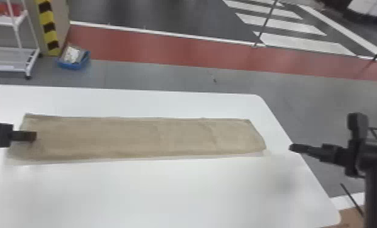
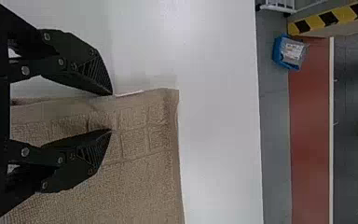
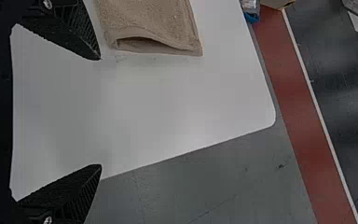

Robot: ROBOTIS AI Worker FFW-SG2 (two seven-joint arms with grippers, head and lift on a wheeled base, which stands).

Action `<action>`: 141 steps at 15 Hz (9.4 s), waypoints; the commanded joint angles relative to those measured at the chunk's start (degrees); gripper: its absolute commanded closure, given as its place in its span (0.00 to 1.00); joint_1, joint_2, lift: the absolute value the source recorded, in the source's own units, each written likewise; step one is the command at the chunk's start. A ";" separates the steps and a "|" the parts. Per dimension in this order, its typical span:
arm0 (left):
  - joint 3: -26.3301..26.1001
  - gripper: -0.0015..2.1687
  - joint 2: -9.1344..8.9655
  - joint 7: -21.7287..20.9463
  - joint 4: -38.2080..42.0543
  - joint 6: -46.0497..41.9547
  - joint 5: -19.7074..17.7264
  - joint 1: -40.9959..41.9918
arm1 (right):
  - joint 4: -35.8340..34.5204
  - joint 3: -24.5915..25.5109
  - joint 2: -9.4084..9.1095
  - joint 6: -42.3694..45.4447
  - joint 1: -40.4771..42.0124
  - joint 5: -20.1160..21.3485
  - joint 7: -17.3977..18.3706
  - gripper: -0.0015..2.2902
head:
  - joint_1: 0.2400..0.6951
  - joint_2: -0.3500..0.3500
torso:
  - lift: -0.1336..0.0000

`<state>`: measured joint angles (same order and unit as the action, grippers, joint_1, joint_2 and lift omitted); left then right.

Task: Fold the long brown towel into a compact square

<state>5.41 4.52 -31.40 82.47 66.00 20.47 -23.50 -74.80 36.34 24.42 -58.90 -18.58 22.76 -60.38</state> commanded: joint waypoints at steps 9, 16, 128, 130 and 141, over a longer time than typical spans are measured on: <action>1.09 0.09 0.14 1.78 0.14 0.05 -0.16 0.56 | 0.70 0.05 -0.07 0.58 0.13 0.09 0.00 0.02 | 1.00 0.09 | 0.07; 1.62 0.79 0.67 -0.68 0.50 0.40 0.45 1.35 | 0.79 0.22 -0.07 1.11 0.13 0.00 0.00 0.02 | 1.00 0.10 | 0.07; 9.53 0.82 7.44 -31.71 45.41 3.22 -0.16 29.92 | -23.82 1.37 -8.60 -6.45 13.49 -8.00 -4.66 0.04 | 1.00 0.21 | 0.07; 5.66 0.82 5.77 -31.18 52.35 15.17 0.01 28.33 | -25.84 3.83 -8.51 -7.68 15.07 -9.58 -5.28 0.04 | 1.00 0.18 | 0.07; -31.78 0.82 -4.67 -20.99 53.23 24.02 17.24 16.20 | -29.97 12.35 -7.90 -7.16 22.27 -15.03 -7.47 0.04 | 1.00 0.00 | 0.07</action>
<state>-23.03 0.32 -52.47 135.77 89.61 36.58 -7.42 -104.73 47.36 16.35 -66.45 3.14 8.61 -67.83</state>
